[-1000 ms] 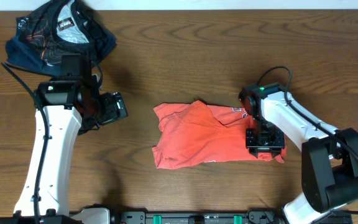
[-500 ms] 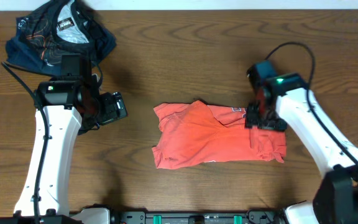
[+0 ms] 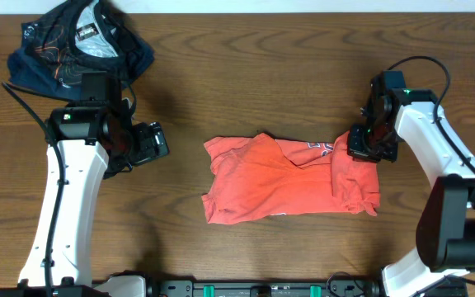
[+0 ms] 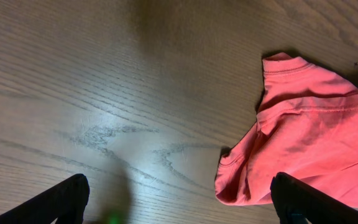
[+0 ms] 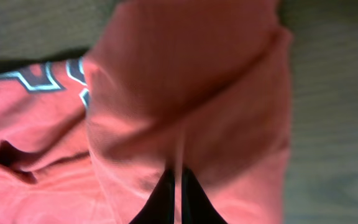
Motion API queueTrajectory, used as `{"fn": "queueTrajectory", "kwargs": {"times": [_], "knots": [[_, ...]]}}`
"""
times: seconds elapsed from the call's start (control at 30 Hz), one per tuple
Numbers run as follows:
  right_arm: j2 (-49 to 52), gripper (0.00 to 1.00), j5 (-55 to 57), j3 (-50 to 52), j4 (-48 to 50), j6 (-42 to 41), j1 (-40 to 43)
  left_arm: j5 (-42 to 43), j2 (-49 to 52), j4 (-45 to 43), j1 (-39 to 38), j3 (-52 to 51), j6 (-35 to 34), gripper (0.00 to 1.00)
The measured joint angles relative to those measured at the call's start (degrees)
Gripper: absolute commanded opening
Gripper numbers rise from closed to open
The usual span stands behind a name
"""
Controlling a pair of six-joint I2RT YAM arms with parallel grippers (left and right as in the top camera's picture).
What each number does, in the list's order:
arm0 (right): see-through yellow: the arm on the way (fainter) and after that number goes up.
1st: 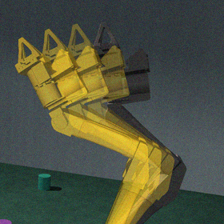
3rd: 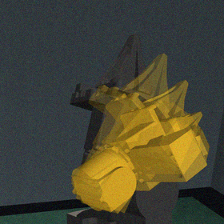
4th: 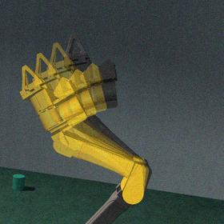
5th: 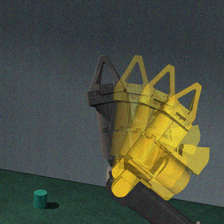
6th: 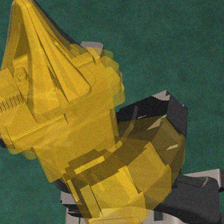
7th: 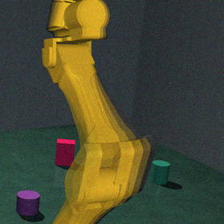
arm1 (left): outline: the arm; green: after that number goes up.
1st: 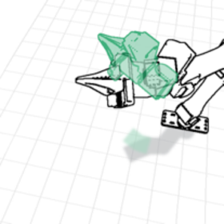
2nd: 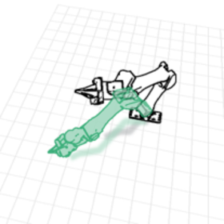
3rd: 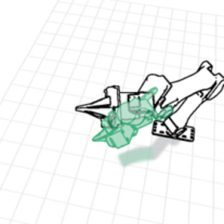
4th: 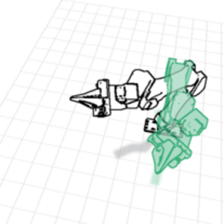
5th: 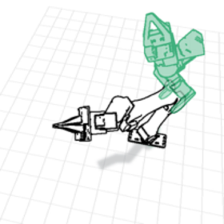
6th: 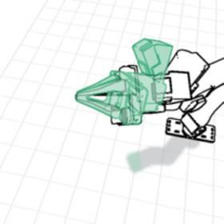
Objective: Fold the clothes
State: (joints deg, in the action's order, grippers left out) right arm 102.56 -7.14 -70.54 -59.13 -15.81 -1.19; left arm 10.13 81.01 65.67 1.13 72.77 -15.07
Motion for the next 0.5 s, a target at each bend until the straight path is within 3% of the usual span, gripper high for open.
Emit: {"fn": "queueTrajectory", "kwargs": {"times": [0.27, 0.37, 0.43, 0.5], "knots": [[5.66, 0.15, -6.6, 0.0, 6.8, 1.9, -2.21, 0.0, 0.0, -0.07, 0.0, 0.0, 0.0, 0.95], [8.07, 0.11, -7.48, 0.0, 8.17, 2.05, -3.65, 0.0, 0.0, -0.07, 0.0, 0.0, 0.0, 0.95], [9.35, 0.01, -7.96, 0.0, 8.37, 2.19, -4.07, 0.0, 0.0, -0.07, 0.0, 0.0, 0.0, 0.95], [9.46, 0.01, -8.17, -0.04, 7.72, 2.38, -3.96, 0.0, 0.0, -0.07, 0.0, 0.0, 0.0, 0.95]]}}
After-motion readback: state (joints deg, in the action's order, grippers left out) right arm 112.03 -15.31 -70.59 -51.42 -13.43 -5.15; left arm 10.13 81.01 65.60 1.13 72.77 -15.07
